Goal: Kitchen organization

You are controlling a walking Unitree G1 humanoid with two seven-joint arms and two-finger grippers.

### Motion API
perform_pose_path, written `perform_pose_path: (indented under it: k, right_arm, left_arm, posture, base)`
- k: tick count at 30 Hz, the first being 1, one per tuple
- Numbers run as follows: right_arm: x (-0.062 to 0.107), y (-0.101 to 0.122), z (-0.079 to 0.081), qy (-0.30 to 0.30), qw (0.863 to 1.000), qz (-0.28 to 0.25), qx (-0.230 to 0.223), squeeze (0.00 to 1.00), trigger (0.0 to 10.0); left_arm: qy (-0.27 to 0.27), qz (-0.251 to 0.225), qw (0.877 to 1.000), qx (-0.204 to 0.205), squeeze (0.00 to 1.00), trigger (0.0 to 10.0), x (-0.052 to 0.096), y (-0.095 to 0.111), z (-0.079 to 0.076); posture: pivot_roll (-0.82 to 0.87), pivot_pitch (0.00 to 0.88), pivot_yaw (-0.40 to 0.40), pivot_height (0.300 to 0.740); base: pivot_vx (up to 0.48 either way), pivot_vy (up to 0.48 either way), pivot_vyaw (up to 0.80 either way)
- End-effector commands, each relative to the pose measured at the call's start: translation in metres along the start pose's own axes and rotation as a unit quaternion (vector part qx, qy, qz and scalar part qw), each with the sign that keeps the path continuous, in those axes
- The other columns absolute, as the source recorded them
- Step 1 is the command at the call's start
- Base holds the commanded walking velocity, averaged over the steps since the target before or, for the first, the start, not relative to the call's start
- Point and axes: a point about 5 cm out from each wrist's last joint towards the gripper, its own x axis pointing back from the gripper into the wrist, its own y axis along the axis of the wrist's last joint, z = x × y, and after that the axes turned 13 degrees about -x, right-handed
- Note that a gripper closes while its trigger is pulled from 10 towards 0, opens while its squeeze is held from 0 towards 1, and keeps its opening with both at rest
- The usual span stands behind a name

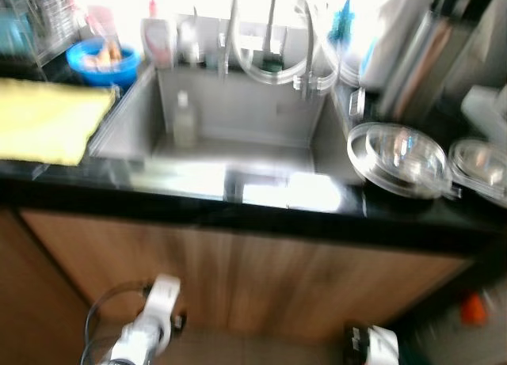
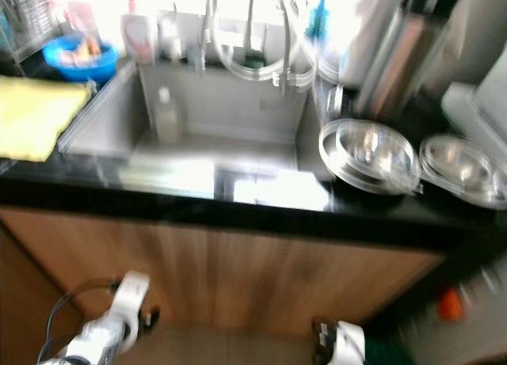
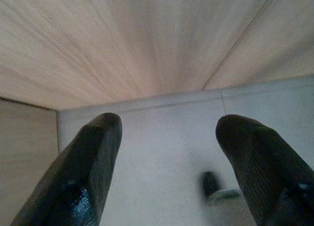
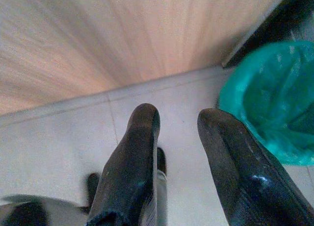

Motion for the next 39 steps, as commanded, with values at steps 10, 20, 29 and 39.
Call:
perform_pose_path:
  k: [10, 20, 29, 39]
  right_arm:
    - [0.000, -0.002, 0.001, -0.001, 1.000, -0.002, -0.009, 0.00, 10.0]
    - [0.000, -0.003, 0.003, 0.002, 1.000, -0.006, -0.017, 0.00, 10.0]
    - [0.001, -0.003, 0.002, 0.001, 1.000, -0.006, -0.012, 0.00, 10.0]
    - [0.001, -0.004, 0.001, 0.002, 1.000, -0.005, -0.012, 0.00, 10.0]
  left_arm:
    - [0.007, -0.007, 1.000, -0.012, 0.00, 10.0, 0.000, 0.003, 0.006]
    - [-0.004, -0.017, 1.000, -0.020, 0.00, 10.0, -0.001, 0.007, 0.003]
    - [-0.007, -0.018, 1.000, -0.024, 0.00, 10.0, -0.001, 0.006, -0.001]
    - [-0.009, -0.016, 0.999, -0.030, 0.00, 10.0, -0.001, 0.005, -0.003]
  posture:
    - [0.14, 0.000, -0.070, 0.740]
    - [0.13, 0.000, -0.064, 0.740]
    - [0.13, 0.000, -0.068, 0.740]
    - [0.13, 0.000, -0.070, 0.740]
  base:
    - [0.000, 0.057, 0.00]
    - [0.000, 0.000, 0.00]
    - [0.160, 0.000, 0.00]
    - [0.302, 0.000, 0.00]
